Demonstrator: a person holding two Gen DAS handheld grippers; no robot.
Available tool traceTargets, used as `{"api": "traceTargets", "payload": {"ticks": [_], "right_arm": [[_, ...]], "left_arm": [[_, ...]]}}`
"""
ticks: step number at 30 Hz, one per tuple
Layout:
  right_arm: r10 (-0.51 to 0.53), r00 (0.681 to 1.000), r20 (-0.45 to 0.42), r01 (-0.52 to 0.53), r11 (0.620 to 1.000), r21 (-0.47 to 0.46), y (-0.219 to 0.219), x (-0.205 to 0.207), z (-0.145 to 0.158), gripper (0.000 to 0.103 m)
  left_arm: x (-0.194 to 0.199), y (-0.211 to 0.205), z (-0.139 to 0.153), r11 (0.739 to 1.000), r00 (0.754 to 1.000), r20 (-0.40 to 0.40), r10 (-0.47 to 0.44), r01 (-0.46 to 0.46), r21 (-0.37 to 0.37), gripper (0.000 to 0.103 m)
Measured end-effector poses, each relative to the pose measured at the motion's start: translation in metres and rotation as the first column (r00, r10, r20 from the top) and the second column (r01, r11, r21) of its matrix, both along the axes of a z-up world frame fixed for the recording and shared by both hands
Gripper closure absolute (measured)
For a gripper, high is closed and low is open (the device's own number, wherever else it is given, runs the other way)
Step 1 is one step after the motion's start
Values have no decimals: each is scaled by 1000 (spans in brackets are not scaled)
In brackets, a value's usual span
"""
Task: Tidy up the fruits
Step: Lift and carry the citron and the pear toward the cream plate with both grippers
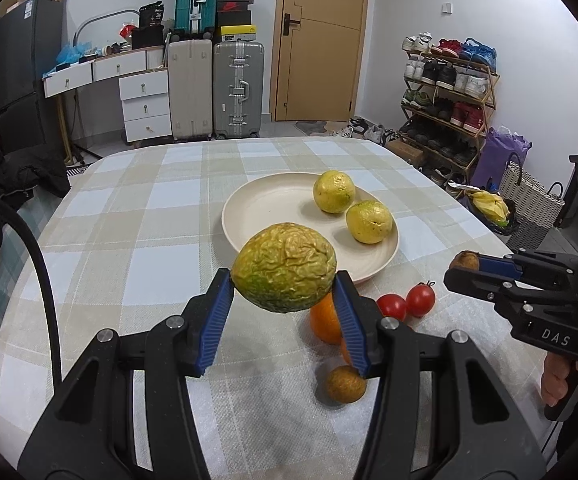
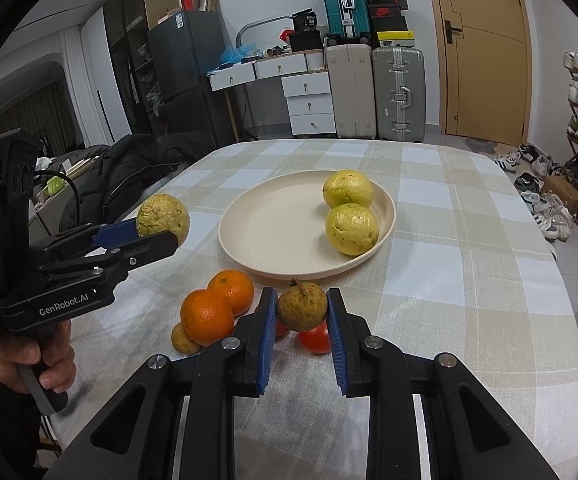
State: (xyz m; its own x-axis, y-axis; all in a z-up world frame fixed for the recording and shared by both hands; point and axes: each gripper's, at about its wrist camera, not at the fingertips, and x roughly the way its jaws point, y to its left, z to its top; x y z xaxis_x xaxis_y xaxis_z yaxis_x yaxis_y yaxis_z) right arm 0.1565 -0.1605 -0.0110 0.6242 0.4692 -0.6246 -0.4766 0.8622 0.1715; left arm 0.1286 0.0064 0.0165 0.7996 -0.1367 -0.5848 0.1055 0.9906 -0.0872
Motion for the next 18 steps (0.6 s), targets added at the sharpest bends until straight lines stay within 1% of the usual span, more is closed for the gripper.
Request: {"api": "traceTargets", "payload": {"ticks": [7,18], "right_arm": [[-8,1000,-13,8,1000,13,2,13,0,78],[-19,997,-71,22,999,41,9,44,-5,78]], "left_arm": [[14,-10,-1,1000,1000,-8,-13,13,18,55],[44,-24,-12,999,999,-46,-22,24,27,55]]}}
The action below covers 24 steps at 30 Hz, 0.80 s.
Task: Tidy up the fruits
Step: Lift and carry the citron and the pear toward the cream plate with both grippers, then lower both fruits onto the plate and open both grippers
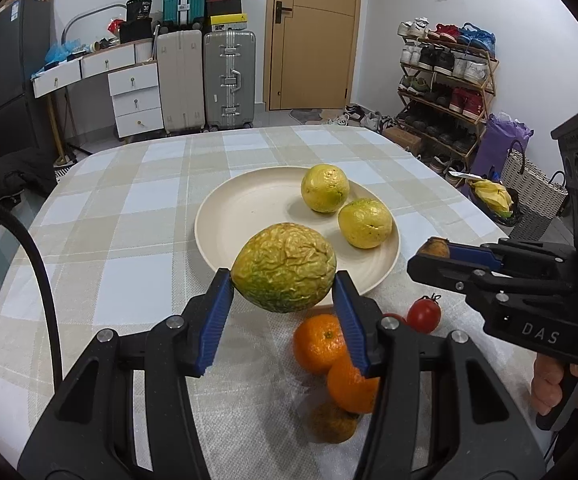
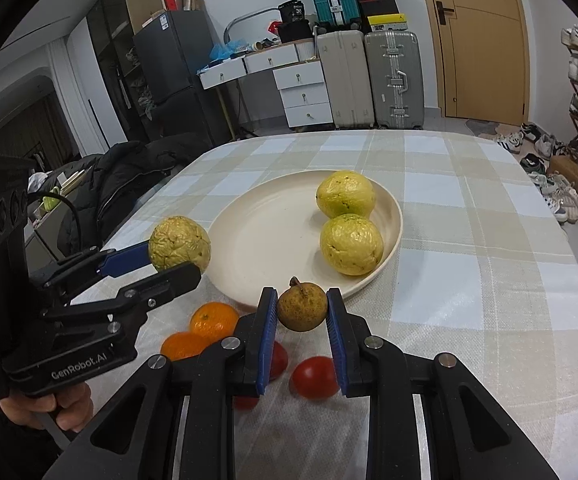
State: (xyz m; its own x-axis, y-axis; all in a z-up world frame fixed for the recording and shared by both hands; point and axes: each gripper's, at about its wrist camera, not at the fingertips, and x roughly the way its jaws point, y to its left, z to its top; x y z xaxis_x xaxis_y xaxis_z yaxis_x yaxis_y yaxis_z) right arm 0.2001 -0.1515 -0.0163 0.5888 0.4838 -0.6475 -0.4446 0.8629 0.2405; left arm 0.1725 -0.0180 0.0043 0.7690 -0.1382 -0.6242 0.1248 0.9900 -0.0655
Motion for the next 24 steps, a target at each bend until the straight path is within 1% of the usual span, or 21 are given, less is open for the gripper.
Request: {"api": "traceTargets", "payload": {"ticks": [12,19,24], "right_arm": [[-21,998,-54,22,1000,17,7,28,-10,78],[-19,997,-74,19,1000,-1,14,41,-18,78],[-17,996,-84,17,1000,-9,17,44,-18,78]], "left_arm": [[23,-1,-8,1000,999,-30,15,-15,1,55],[34,-1,-14,1000,998,-48,30,-29,6,54],[38,1,-19,999,997,-67,32,-32,6,54]]}}
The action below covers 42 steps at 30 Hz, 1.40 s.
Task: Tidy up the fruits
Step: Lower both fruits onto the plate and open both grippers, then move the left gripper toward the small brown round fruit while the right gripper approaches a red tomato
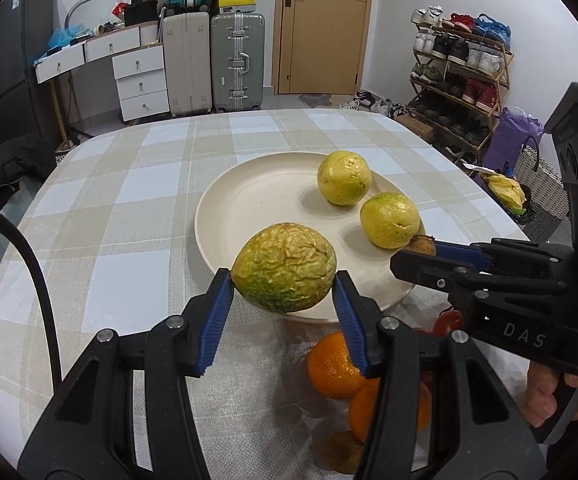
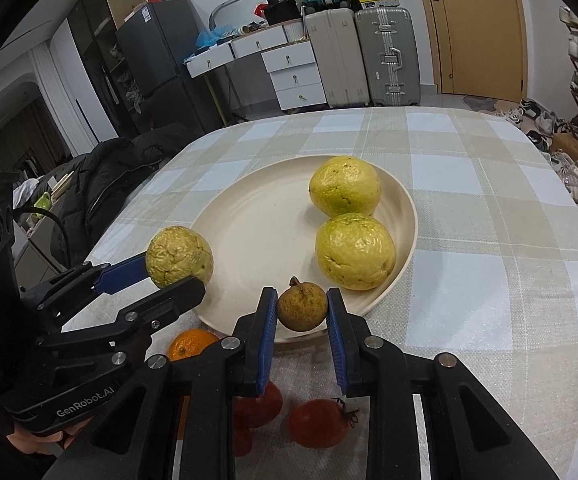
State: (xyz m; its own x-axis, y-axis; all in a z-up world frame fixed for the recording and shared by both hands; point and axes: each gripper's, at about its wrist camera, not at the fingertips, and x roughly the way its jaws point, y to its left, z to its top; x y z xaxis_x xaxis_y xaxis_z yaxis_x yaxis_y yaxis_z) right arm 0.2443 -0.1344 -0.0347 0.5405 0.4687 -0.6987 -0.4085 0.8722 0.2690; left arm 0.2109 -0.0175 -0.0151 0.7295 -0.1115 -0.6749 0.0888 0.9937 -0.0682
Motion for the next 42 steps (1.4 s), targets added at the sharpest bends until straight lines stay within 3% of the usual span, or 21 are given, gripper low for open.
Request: {"api": "traceTargets", "payload": {"ticks": [7,10,14,19,21,42], "right_arm": [[4,999,35,-3,1000,-29,-3,-9,6,66],[-8,999,47,10,999,-45,-9,-16,9,53],[-33,997,66,36,999,-39,-23,-28,14,25],[-44,997,71,45,999,-12,-39,-44,18,2],[-40,996,75,40,999,0,-43,-50,19,0],[-20,997,72,23,999,-46,-49,-76,13,0]], "left_arm": [[-3,1,4,1000,1000,1,-1,1,-8,54],[-11,2,13,1000,1000,23,-9,9,-7,52],[-29,2,23,1000,998,60,-11,11,2,21],[-51,10,29,1000,996,85,13,-13,-5,9],[-61,14,30,1000,995,100,22,-20,-17,1],[-125,21,25,999,993,108,48,-50,10,1]]}}
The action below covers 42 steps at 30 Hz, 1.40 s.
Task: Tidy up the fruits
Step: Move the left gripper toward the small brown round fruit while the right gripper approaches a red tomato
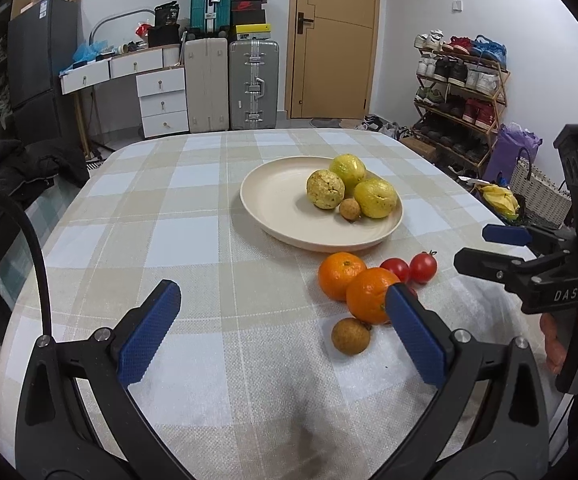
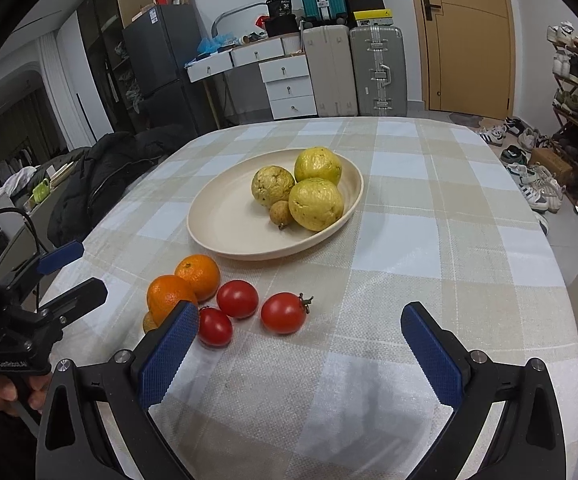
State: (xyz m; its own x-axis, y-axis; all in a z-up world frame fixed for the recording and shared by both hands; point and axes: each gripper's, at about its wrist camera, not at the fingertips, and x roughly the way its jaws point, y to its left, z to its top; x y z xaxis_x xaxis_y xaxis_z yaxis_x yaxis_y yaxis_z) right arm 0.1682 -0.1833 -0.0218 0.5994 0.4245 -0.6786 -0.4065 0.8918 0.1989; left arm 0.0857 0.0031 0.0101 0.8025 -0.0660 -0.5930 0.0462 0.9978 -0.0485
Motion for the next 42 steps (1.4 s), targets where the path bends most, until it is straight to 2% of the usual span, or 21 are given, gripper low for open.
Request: {"api": "traceTargets", "payload": {"ticks": [7,11,22,26,33,42], "right_arm": [[-6,1000,-6,6,1000,-13,0,2,-3,0],[-6,999,-38,5,1000,-31,3,7,-11,0],[-30,995,-94,18,992,-125,13,15,-30,1],[-20,993,-117,5,991,-132,14,18,-34,20],[11,994,-113,-29,988,-150,23,18,-37,32],[41,994,-101,-57,985,-163,34,21,-36,52]], "left_arm": [[2,0,-9,1000,999,-32,-11,11,-13,1],[4,-3,-13,1000,999,-42,-21,20,-5,1],[10,-6,-24,999,994,-96,-48,48,-10,1],[11,-9,-27,998,990,-122,-64,64,-6,1],[16,-17,-35,996,981,-177,-76,84,38,1],[23,-20,-45,993,967,-230,-111,116,11,1]]}}
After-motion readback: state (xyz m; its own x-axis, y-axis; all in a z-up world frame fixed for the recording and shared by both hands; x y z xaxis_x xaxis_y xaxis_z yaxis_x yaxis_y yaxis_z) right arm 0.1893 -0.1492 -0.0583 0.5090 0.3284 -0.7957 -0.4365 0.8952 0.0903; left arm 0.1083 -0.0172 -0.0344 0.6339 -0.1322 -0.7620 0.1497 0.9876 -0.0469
